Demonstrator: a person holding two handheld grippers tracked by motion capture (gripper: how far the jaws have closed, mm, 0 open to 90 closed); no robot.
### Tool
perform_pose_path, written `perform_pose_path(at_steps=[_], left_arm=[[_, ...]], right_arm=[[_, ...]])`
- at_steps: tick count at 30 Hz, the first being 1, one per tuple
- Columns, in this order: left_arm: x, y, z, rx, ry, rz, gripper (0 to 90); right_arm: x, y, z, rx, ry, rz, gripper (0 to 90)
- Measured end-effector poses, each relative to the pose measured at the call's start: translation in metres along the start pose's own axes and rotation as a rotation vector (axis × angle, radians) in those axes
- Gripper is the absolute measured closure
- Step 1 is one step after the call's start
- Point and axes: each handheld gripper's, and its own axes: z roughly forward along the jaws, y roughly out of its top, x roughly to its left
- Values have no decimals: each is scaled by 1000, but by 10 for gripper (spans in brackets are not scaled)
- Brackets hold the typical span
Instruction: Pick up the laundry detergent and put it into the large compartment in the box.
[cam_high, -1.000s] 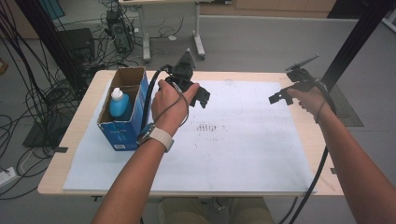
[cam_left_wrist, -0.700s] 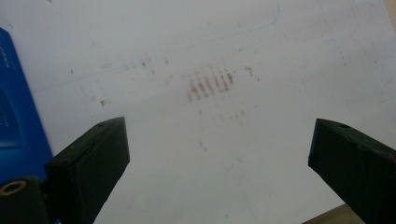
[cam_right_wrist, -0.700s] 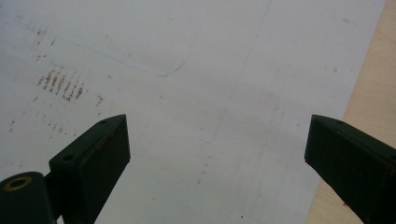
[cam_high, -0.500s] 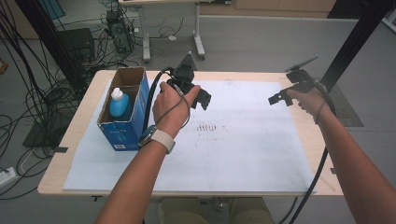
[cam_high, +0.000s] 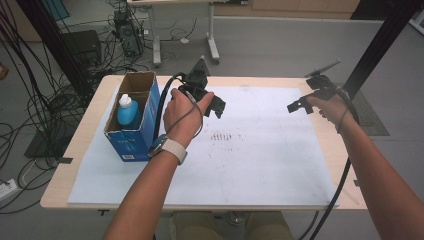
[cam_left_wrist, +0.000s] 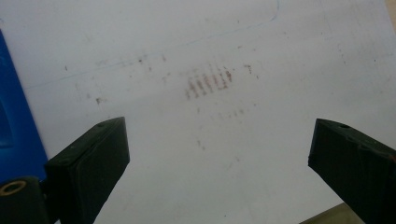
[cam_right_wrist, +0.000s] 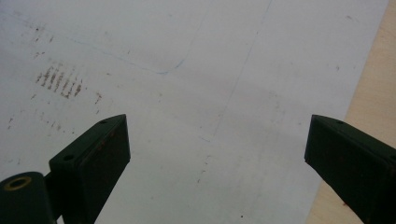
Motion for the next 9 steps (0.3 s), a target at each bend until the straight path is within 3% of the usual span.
perform_pose_path(at_steps=[9], left_arm=[[0,0,0,-5,-6,-3,56]], right_arm=[[0,0,1,0,1,0,68]])
